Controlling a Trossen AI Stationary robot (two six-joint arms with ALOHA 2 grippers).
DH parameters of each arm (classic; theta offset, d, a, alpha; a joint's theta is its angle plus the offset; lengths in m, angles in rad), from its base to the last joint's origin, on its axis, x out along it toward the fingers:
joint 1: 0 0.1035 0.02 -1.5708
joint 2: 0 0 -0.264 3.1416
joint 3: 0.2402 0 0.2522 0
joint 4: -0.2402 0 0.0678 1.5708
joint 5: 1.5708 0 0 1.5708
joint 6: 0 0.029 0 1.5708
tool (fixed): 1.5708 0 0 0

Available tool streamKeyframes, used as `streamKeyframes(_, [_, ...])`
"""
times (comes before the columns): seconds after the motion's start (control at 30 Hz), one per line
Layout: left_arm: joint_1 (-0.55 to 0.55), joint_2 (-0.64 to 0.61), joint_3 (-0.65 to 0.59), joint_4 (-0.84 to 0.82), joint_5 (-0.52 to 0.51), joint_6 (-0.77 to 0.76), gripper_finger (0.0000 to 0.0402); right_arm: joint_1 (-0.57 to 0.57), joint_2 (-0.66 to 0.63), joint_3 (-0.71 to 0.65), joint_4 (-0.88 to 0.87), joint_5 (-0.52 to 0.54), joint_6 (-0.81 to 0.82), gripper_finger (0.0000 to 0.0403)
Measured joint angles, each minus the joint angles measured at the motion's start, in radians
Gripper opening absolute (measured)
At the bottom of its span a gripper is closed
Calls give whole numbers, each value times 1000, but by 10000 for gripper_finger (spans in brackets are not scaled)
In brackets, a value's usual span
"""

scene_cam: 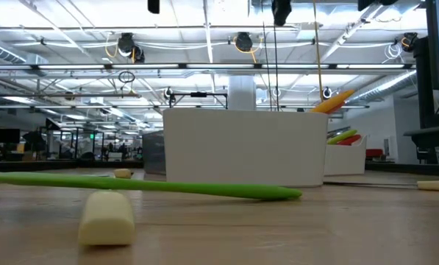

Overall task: Pick & Place Kitchen Items
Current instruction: Put the red spatula into bottom white bin

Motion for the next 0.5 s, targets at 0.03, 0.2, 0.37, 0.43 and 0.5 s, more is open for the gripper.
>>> streamKeyframes(0.03, [0,5,-3,13,8,3,0,0,17,0,15,0,0,166])
streamKeyframes(0.2, [7,55,-1,109,55,3,0,0,68,0,42,-2,0,215])
streamKeyframes(0.37, [2,101,-1,154,100,17,0,0,103,0,141,-49,0,264])
streamKeyframes(0.43, [-4,112,-1,174,104,31,0,0,107,0,141,-51,1,278])
streamKeyframes(0.5, [-11,114,-1,172,105,39,0,0,107,0,144,-49,1,290])
